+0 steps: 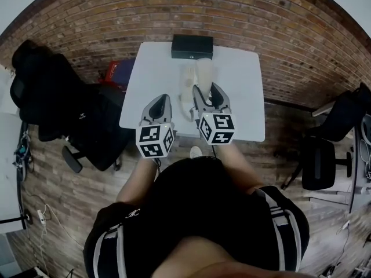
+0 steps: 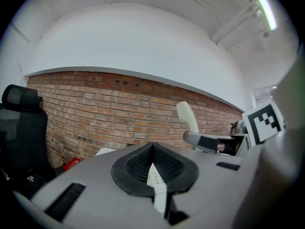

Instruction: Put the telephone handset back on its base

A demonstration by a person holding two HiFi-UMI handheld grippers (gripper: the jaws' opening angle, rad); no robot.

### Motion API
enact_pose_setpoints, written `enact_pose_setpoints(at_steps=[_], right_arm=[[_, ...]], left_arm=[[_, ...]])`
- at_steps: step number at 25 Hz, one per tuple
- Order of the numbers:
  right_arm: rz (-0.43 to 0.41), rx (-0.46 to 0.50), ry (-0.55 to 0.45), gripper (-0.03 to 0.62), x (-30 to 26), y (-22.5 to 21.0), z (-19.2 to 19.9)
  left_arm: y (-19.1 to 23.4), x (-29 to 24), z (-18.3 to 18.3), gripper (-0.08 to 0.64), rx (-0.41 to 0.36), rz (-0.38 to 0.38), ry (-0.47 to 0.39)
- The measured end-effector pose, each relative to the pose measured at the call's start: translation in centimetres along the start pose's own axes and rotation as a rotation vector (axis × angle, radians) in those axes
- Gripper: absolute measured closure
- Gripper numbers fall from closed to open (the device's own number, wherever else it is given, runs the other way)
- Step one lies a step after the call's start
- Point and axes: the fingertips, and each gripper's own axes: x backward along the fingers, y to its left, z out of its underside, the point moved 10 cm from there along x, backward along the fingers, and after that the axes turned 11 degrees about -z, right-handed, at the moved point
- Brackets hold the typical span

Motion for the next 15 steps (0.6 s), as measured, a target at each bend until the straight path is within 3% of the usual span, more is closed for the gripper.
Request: enact_pose_setpoints(at_steps=[15], right_arm=[[-0.048, -0.087, 0.121, 0.393, -8.3, -8.7, 0.6]], left_arm=[[-1.4, -10.6, -1.2, 0.558, -0.014, -0.082, 0.074]])
